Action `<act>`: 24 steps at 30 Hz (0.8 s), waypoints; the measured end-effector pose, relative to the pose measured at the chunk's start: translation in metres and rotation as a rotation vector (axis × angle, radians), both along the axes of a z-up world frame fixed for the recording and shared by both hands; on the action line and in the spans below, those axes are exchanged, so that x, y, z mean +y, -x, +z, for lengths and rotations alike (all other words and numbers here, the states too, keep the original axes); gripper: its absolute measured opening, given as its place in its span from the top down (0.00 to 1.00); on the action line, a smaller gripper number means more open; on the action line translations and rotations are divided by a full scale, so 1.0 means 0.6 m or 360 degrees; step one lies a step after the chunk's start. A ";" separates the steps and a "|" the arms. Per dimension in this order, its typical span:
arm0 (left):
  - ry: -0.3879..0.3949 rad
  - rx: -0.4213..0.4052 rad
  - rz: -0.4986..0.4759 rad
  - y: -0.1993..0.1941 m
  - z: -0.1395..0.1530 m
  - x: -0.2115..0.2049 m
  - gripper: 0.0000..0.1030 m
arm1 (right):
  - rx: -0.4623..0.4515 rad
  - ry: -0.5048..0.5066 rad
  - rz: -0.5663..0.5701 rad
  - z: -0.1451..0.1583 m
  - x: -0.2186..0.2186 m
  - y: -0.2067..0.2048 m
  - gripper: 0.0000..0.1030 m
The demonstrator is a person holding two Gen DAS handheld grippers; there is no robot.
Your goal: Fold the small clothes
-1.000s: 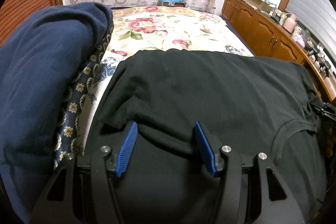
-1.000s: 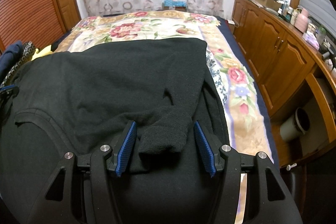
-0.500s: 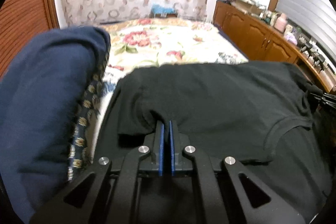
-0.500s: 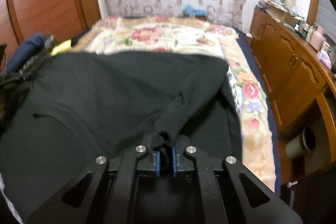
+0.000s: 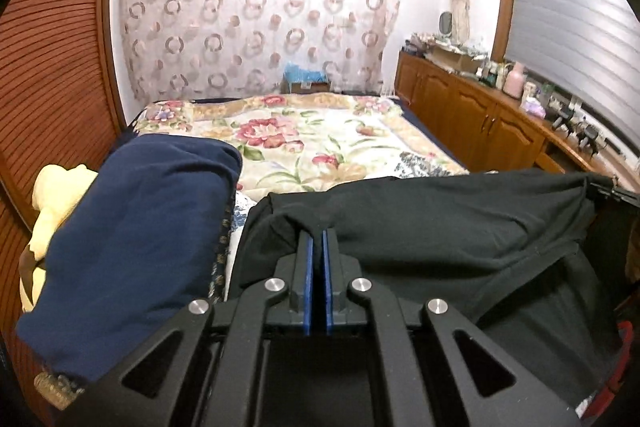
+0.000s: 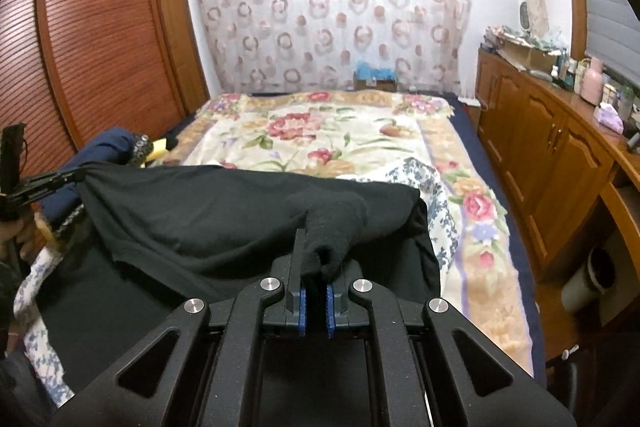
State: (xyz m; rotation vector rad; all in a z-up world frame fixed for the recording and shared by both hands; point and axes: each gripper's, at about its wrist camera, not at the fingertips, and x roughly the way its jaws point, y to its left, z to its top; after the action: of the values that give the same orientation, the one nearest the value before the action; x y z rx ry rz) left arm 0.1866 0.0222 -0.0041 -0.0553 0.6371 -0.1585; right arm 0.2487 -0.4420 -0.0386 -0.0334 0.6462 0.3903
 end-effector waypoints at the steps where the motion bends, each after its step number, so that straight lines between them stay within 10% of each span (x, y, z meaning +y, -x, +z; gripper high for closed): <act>1: 0.0005 -0.0026 0.0005 0.015 0.005 0.004 0.98 | -0.0016 -0.0010 0.0002 0.005 -0.001 0.015 0.96; 24: 0.0008 -0.0094 -0.0043 0.227 -0.013 0.034 0.98 | -0.0036 0.0002 0.0015 -0.013 0.000 0.254 0.96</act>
State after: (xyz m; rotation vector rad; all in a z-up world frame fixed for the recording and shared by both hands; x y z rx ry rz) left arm 0.0506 0.0423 -0.0119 -0.0464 0.5788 -0.1871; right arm 0.0964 -0.4418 -0.0462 -0.0420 0.6239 0.3985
